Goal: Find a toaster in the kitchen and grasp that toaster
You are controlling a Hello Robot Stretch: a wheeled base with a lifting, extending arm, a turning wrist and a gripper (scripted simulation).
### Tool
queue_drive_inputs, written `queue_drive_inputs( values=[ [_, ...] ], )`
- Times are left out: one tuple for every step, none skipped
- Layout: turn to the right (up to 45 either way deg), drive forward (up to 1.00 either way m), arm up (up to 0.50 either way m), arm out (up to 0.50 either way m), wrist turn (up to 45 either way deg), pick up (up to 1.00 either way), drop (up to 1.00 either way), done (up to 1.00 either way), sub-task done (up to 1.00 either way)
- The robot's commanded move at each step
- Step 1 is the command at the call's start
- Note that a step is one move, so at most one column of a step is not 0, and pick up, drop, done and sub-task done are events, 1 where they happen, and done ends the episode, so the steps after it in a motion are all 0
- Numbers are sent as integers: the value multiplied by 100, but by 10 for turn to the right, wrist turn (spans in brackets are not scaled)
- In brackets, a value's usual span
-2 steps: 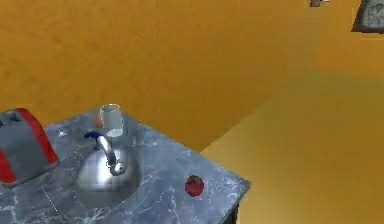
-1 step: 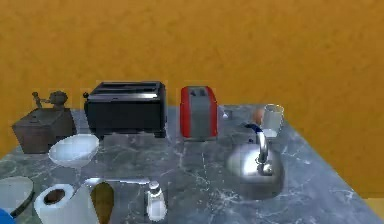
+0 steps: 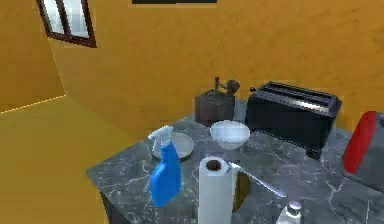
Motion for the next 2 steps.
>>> queue_drive_inputs(
  values=[
    [-390, 0, 0, 0, 0, 0, 0, 0, 0],
    [0, 0, 50, 0, 0, 0, 0, 0, 0]
  ],
)
